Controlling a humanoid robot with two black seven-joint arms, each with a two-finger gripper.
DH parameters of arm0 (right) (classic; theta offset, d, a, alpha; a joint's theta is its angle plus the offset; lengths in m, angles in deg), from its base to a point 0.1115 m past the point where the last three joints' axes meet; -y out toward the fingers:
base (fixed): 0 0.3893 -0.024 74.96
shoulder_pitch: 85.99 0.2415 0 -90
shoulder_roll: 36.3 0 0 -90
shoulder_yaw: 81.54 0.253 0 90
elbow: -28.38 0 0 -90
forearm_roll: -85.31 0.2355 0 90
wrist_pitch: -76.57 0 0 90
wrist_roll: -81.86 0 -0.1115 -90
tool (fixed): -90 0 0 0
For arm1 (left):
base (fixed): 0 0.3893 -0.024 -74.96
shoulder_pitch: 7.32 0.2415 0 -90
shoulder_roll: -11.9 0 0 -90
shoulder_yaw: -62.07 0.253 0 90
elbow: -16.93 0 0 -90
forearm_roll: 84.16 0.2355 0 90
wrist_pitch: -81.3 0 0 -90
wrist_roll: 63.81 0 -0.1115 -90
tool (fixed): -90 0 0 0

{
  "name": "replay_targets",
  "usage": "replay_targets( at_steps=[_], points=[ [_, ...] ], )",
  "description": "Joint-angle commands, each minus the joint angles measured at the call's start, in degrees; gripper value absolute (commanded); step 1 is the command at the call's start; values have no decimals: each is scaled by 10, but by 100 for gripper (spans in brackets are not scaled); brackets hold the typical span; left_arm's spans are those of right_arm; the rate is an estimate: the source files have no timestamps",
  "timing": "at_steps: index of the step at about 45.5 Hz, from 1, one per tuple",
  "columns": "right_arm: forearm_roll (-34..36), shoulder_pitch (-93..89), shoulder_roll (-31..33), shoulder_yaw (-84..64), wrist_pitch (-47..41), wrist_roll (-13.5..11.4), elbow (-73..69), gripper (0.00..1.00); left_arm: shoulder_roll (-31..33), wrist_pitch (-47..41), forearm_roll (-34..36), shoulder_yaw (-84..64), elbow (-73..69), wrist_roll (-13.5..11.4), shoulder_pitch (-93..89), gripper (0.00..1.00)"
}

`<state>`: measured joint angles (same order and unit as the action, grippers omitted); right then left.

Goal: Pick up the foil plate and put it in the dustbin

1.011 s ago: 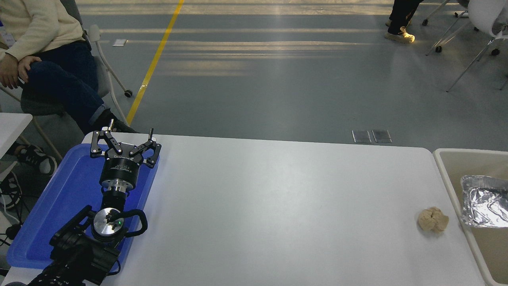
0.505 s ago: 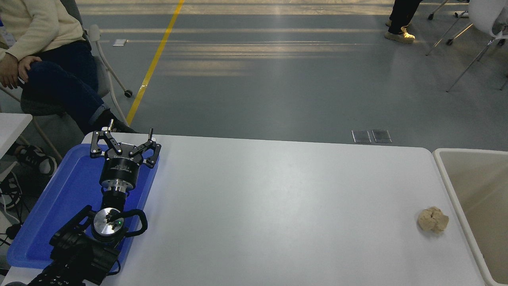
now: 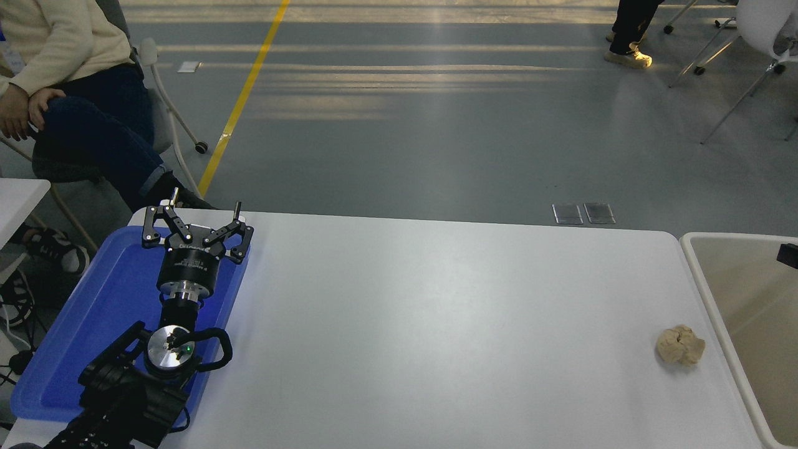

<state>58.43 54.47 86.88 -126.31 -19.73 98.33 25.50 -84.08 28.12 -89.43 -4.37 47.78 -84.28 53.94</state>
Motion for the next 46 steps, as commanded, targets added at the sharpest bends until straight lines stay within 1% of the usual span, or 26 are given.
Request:
replay_targets(
  at_steps=[1, 4, 7, 13, 16, 25, 36, 39, 42, 46],
  points=[
    [-41, 62, -9, 0, -9, -5, -54, 100, 0, 0, 1, 0, 1, 0, -1, 100],
    [-55, 73, -13, 0, -9, -7, -70, 100, 0, 0, 1, 0, 1, 0, 0, 100],
    [-56, 82, -14, 0, -9, -16, -101, 100, 0, 0, 1, 0, 1, 1, 0, 100],
    [-63, 137, -6, -3, -9, -54, -203, 100, 0, 0, 1, 0, 1, 1, 0, 100],
    [-64, 163, -3, -15, -9, -64, -247, 100, 0, 0, 1, 0, 1, 1, 0, 100],
    [-62, 254, -11, -80, -18, -67, -365, 100, 0, 0, 1, 0, 1, 2, 0, 100],
    [-59, 360, -36, -123, -87, -75, -491, 100, 0, 0, 1, 0, 1, 2, 0, 100],
    [-53, 390, -52, -139, -102, -76, -520, 100, 0, 1, 1, 0, 1, 2, 0, 100],
    [-37, 416, -72, -164, -110, -76, -540, 100, 0, 0, 1, 1, 1, 2, 0, 100],
    [12, 448, -113, -214, -115, -76, -562, 100, 0, 0, 1, 1, 1, 2, 0, 100]
  ],
)
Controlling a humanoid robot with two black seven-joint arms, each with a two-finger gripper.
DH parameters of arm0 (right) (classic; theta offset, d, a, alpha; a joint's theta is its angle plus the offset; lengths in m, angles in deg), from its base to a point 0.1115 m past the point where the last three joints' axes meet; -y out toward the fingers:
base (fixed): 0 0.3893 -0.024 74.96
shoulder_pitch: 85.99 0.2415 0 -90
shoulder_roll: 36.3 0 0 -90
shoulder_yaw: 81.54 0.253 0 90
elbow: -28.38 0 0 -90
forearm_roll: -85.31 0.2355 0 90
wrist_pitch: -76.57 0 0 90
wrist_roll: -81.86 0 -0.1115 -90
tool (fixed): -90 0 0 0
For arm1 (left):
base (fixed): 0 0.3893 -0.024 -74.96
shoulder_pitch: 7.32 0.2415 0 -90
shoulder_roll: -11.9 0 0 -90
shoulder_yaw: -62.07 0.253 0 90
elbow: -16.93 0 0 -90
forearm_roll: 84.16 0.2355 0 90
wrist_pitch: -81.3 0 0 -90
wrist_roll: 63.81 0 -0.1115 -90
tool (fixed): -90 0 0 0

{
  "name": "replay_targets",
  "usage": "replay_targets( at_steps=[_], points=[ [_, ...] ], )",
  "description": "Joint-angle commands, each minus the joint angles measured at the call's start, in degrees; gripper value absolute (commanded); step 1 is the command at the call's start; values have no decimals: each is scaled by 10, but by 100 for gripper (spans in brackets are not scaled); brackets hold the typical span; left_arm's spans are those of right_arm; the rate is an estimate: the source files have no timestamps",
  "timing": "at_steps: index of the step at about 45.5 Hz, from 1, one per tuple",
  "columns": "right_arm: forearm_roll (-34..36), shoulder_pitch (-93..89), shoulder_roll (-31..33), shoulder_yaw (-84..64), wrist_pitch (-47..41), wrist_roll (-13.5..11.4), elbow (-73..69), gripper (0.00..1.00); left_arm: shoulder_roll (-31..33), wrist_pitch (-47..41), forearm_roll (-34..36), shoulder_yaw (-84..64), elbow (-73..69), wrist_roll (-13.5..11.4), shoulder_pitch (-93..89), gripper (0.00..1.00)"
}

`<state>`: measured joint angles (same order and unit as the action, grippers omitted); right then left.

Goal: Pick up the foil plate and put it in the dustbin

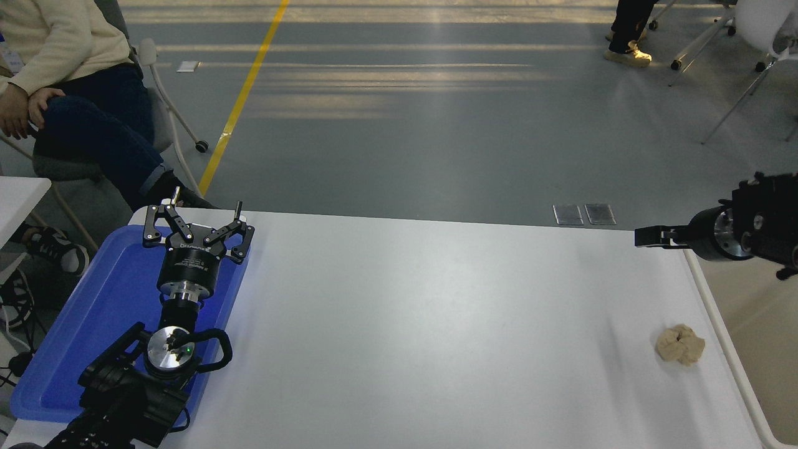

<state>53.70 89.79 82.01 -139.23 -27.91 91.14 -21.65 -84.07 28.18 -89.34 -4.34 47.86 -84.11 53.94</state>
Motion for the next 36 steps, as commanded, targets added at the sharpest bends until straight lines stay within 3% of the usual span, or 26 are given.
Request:
replay_targets(
  at_steps=[1, 5, 17, 36],
  points=[
    [72, 102, -74, -95, -33, -4, -96, 100, 0, -1, 0, 1, 0, 0, 0, 100],
    [105, 126, -100, -121, -34, -4, -119, 100, 0, -1, 0, 0, 0, 0, 0, 100],
    [111, 152, -138, -118, -80, -4, -161, 100, 0, 0, 0, 0, 0, 0, 0, 100],
    [115, 236, -146, -108, -128, -4, -250, 100, 0, -1, 0, 0, 0, 1, 0, 100]
  ],
)
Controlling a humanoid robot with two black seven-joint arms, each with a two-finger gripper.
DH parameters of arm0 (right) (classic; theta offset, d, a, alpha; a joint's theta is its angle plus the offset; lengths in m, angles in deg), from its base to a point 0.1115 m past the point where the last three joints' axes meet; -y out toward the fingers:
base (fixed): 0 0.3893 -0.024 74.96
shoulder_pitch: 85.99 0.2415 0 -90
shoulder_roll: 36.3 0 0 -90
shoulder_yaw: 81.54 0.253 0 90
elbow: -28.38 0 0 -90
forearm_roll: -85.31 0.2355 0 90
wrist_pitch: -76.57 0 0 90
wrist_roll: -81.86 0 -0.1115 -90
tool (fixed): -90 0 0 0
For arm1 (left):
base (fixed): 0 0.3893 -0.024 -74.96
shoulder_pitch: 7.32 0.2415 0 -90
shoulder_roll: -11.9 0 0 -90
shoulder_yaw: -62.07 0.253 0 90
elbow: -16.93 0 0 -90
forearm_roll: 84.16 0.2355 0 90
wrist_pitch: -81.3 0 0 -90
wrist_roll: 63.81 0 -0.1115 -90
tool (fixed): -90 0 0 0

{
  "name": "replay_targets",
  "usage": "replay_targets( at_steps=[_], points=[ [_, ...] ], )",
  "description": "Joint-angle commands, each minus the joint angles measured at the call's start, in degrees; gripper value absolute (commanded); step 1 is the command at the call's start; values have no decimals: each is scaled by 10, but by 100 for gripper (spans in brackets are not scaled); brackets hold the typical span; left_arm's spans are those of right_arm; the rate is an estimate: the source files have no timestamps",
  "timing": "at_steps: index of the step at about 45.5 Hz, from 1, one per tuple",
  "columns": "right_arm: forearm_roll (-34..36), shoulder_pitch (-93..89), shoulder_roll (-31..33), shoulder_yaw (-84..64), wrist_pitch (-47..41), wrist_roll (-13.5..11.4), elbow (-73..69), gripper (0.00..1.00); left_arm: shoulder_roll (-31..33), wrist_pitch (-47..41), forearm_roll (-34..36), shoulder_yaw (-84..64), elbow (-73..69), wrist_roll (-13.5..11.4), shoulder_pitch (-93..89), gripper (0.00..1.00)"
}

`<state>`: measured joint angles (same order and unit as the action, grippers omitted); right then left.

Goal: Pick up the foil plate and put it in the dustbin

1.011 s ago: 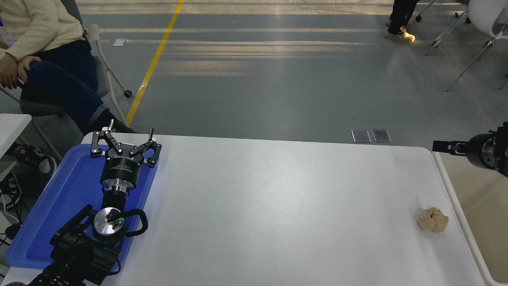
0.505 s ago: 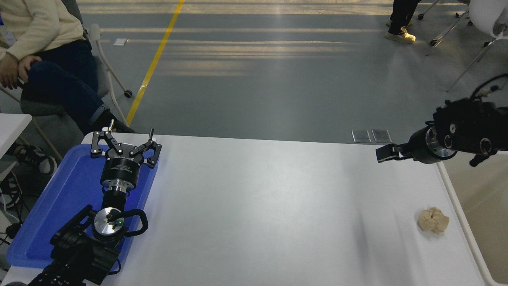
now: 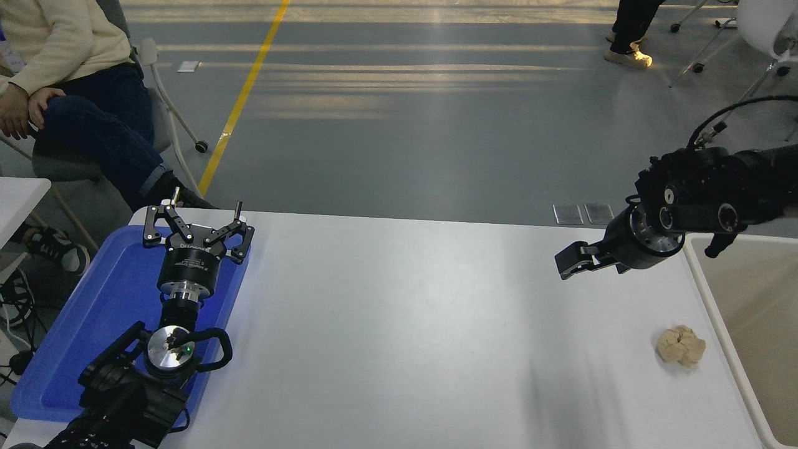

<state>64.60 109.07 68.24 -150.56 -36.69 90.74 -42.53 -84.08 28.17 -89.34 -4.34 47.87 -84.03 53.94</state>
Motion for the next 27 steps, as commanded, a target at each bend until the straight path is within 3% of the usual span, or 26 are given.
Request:
replay_targets(
  at_steps=[1, 11, 27],
  points=[
    [8, 47, -10, 7, -49, 0, -41, 100, 0, 0, 0, 1, 0, 0, 0, 100],
    [95, 63, -31, 10, -71, 0, -41, 100, 0, 0, 0, 1, 0, 0, 0, 100],
    [89, 113, -21, 12, -72, 1, -139, 100, 0, 0, 0, 1, 0, 0, 0, 100]
  ],
)
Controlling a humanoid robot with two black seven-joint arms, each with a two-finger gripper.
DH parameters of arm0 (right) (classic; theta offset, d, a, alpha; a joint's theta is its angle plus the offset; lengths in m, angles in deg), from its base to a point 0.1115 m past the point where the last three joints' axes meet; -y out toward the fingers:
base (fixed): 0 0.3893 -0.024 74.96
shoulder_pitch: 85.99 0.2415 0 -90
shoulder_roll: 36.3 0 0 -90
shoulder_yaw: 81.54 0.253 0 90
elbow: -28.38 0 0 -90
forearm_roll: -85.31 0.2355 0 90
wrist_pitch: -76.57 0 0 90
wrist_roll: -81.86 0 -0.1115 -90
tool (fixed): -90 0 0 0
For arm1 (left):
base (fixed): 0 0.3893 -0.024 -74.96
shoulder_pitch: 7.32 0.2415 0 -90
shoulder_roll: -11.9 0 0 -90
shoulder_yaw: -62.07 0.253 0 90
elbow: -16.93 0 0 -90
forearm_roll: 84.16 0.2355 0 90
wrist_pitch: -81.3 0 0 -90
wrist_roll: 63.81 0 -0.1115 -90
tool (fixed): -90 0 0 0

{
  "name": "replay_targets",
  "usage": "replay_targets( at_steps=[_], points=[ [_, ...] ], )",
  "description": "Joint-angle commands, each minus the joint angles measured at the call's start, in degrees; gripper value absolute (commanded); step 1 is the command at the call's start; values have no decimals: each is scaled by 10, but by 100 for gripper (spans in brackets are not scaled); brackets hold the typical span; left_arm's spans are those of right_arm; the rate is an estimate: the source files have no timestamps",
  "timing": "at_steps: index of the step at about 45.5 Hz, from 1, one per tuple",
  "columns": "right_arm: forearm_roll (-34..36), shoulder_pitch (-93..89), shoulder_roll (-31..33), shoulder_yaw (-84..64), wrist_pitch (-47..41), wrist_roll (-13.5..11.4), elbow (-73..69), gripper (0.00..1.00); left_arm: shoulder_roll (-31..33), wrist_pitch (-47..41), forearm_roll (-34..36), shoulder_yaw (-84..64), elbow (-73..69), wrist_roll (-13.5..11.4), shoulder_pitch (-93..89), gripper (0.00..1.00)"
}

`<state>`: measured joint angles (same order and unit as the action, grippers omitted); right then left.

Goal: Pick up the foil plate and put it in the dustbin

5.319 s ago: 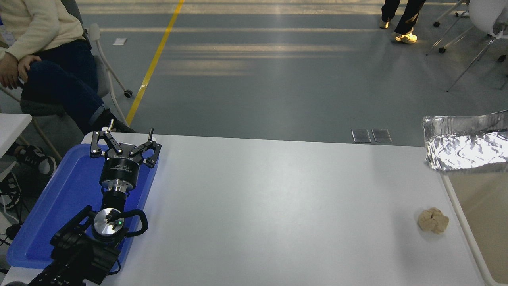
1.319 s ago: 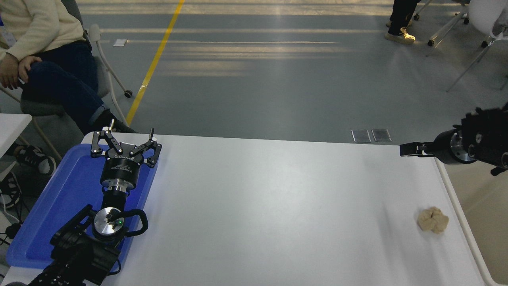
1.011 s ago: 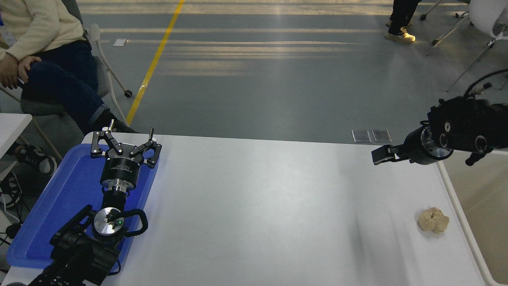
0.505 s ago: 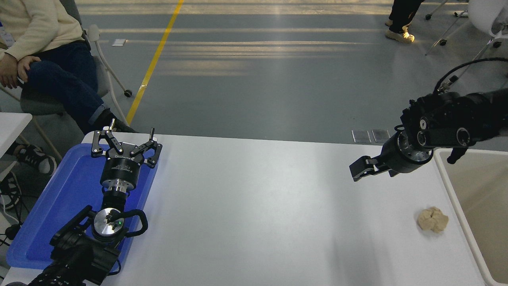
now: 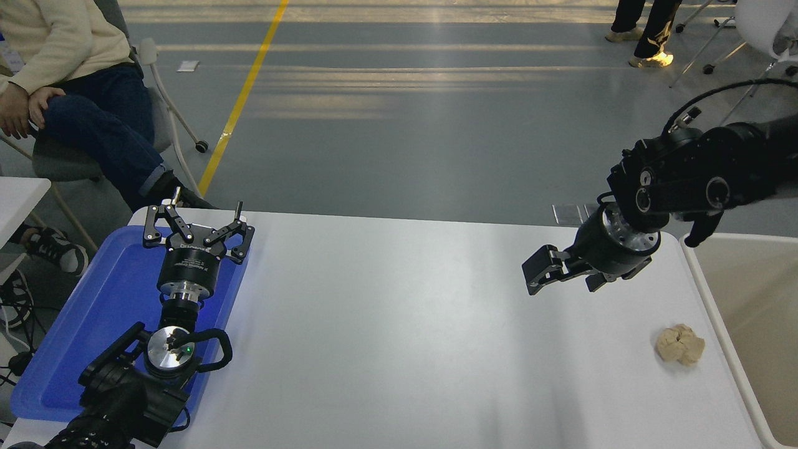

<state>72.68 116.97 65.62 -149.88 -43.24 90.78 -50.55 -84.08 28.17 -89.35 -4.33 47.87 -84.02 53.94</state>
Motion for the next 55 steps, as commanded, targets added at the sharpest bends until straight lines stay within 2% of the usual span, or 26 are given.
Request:
replay_targets(
  at_steps=[1, 20, 41, 55],
  points=[
    [9, 41, 8, 5, -9, 0, -68, 100, 0, 0, 0, 0, 0, 0, 0, 100],
    [19, 60, 14, 27, -24, 5, -89, 100, 0, 0, 0, 0, 0, -1, 0, 100],
    [20, 75, 2, 8, 18, 5, -80, 100, 0, 0, 0, 0, 0, -1, 0, 100],
    [42, 91, 6, -8, 15, 6, -82, 100, 0, 0, 0, 0, 0, -1, 0, 100]
  ],
)
